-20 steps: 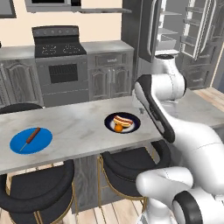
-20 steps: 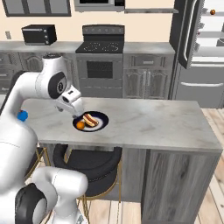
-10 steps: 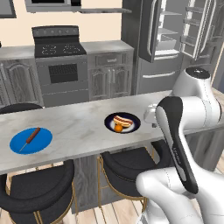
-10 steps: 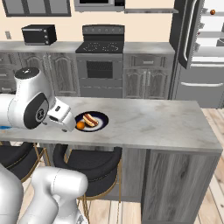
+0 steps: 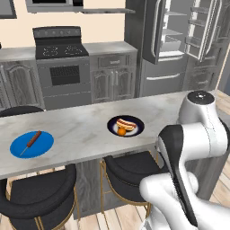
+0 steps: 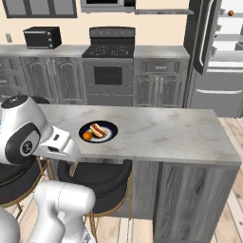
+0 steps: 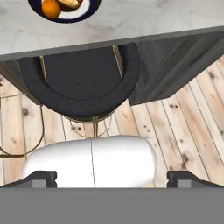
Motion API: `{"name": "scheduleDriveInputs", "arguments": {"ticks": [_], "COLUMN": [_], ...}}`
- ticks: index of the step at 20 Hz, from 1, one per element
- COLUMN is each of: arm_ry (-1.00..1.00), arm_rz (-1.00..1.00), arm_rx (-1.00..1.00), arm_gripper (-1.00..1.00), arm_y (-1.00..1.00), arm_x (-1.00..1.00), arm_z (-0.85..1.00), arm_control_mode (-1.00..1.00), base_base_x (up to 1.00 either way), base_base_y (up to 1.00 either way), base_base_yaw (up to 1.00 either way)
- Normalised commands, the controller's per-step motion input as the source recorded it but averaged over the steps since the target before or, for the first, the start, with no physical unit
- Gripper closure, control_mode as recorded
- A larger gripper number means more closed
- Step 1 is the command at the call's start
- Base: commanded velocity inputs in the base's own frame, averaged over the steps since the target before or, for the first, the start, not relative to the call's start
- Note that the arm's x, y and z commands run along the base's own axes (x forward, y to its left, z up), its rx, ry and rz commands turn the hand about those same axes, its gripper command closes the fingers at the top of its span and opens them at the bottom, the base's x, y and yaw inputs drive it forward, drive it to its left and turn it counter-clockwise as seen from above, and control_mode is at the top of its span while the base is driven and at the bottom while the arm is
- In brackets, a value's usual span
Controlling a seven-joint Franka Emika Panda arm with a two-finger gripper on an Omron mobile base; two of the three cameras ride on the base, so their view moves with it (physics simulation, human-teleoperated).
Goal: Pick up the tangerine and peach from the fridge and place one fruit on each plate on the dining counter.
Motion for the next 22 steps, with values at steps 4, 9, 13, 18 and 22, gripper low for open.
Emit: {"name": "scheduleDriveInputs", "arguments": {"ticks": [4,9,13,18,22], "arm_ry": [0.19,0.16,0.00,0.00,0.00], "arm_rz": [0.00,0.01,0.00,0.00,0.00], "arm_rx": [0.11,0.01,0.00,0.00,0.00], "arm_gripper": [-1.00,-1.00,-1.00,-1.00,-1.00], "arm_y": [-0.34,-0.10,0.00,0.00,0.00], "arm_x": [-0.05,0.07,0.00,0.00,0.00], "arm_z": [-0.15,-0.05,0.00,0.00,0.00], "arm_control_mode": [-1.00,-1.00,-1.00,1.00,1.00], "base_base_x": [0.00,0.00,0.00,-0.02,-0.26], "base_base_y": [0.00,0.00,0.00,-0.42,-0.98], "base_base_yaw": [0.00,0.00,0.00,0.00,-0.03]}}
